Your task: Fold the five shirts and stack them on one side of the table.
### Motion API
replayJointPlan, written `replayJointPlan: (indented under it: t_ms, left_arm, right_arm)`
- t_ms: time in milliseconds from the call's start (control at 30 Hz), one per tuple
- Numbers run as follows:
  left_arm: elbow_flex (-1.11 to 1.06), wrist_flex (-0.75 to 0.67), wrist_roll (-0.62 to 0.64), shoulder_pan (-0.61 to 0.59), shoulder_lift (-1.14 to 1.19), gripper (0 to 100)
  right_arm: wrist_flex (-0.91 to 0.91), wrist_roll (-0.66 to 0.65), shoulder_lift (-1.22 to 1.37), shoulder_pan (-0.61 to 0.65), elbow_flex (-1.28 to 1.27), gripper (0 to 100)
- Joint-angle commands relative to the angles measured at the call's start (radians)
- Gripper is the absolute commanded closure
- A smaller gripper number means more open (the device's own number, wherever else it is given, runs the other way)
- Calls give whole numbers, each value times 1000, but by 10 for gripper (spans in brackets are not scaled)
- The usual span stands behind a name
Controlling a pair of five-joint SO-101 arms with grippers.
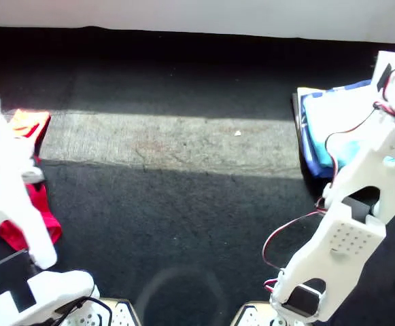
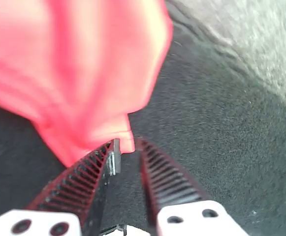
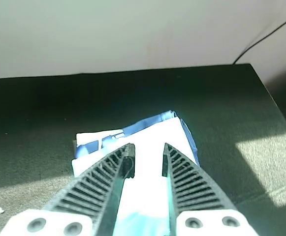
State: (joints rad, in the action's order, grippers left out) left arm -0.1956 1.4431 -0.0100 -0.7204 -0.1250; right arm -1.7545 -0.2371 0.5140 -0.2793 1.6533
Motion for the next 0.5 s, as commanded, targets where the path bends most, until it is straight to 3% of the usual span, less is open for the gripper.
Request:
replayJointPlan:
  t_ms: [0, 233, 467]
  left_arm:
    - [157, 32, -71, -148, -33, 780]
    - [209, -157, -155, -358, -2, 758]
    - [430, -279, -158, -446, 286, 758]
  right_arm:
    - [-10, -9, -160, 48, -67, 897]
    - [-10, -9, -533, 140, -599, 897]
    - [-7, -9, -889, 240, -1087, 897]
